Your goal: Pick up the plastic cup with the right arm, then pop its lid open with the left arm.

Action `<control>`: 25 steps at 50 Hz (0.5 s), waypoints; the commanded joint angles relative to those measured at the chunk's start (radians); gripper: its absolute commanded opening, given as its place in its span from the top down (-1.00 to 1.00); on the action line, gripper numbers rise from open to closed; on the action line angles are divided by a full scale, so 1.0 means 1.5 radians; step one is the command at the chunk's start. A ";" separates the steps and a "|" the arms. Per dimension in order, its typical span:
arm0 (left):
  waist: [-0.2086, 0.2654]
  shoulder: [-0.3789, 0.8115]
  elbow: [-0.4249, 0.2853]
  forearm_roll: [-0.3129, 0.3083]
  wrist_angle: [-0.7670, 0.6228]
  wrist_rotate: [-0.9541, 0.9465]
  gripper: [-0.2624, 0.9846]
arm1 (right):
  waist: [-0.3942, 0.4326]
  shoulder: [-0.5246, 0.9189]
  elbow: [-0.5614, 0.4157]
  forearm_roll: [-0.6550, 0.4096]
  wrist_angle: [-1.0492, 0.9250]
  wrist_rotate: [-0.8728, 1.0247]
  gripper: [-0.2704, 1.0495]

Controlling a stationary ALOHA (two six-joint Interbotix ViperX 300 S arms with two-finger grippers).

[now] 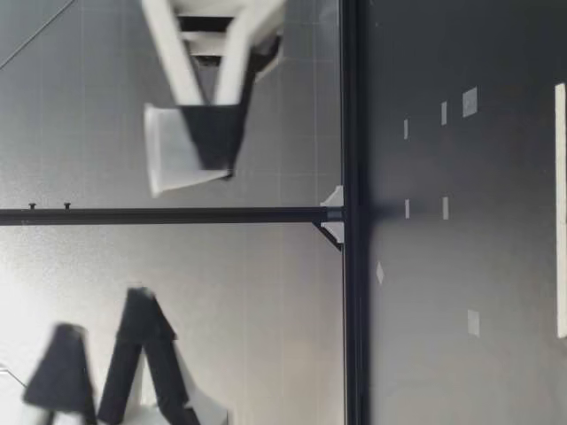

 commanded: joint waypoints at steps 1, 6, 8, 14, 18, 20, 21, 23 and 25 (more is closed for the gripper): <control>0.000 -0.025 0.003 -0.003 0.033 0.082 -0.38 | -0.002 -0.020 -0.011 -0.003 -0.004 0.024 0.09; 0.000 -0.024 0.014 -0.013 0.052 0.177 -0.39 | -0.002 -0.015 -0.011 -0.003 -0.004 0.045 0.09; 0.000 -0.020 0.015 -0.021 0.054 0.193 -0.38 | -0.002 -0.013 -0.011 -0.003 -0.003 0.046 0.09; 0.000 -0.005 0.011 -0.024 0.058 0.206 -0.38 | -0.002 -0.009 -0.011 -0.003 -0.002 0.047 0.09; 0.000 0.006 0.011 -0.022 0.061 0.208 -0.38 | -0.002 -0.008 -0.011 -0.003 0.005 0.045 0.09; 0.000 0.012 0.012 -0.024 0.062 0.209 -0.39 | -0.003 -0.007 -0.012 -0.003 0.011 0.045 0.09; 0.000 0.015 0.012 -0.024 0.062 0.209 -0.38 | -0.002 -0.006 -0.012 -0.003 0.014 0.045 0.09; 0.000 0.022 0.011 -0.024 0.064 0.213 -0.38 | -0.002 -0.005 -0.013 -0.002 0.020 0.045 0.09; 0.000 0.028 0.010 -0.022 0.064 0.214 -0.38 | -0.002 -0.003 -0.015 -0.002 0.030 0.046 0.09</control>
